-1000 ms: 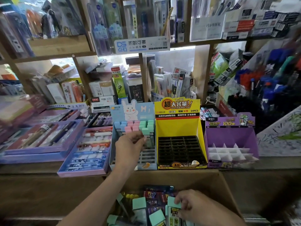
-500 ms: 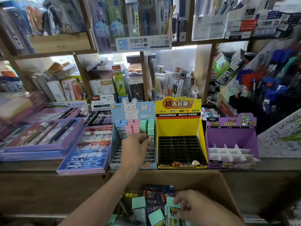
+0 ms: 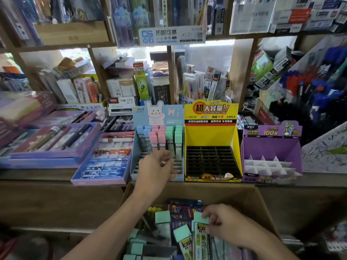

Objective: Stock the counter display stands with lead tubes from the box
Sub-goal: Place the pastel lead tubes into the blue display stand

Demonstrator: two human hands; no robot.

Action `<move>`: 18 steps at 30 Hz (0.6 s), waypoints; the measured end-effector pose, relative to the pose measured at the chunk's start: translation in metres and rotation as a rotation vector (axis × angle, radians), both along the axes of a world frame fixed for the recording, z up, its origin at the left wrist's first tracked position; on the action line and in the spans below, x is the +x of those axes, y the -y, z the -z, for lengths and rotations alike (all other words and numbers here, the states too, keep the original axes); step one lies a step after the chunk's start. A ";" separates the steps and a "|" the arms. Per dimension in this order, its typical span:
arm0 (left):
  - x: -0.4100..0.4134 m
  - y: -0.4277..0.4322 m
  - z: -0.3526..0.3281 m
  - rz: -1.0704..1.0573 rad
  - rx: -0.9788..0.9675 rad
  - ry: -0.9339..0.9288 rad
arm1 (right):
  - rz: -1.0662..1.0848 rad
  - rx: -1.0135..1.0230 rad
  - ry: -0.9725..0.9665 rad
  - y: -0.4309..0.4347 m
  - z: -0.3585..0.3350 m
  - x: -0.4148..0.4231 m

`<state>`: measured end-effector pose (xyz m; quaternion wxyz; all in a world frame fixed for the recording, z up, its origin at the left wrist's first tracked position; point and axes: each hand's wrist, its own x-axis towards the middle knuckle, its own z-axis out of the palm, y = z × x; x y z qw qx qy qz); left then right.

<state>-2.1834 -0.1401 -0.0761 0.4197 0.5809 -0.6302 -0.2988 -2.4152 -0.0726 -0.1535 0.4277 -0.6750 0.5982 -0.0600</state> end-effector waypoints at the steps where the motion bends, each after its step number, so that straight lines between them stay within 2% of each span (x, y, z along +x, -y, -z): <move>1: 0.006 -0.009 0.001 0.014 0.000 0.018 | -0.004 -0.020 -0.008 -0.001 0.000 0.002; 4: 0.025 -0.037 0.009 0.077 0.034 0.095 | -0.020 -0.074 -0.019 -0.004 -0.003 0.008; 12: 0.064 -0.090 0.046 0.212 0.310 0.388 | -0.163 -0.098 -0.035 -0.017 -0.011 0.032; 18: 0.068 -0.097 0.061 0.148 0.287 0.503 | -0.180 -0.184 -0.080 -0.020 -0.009 0.057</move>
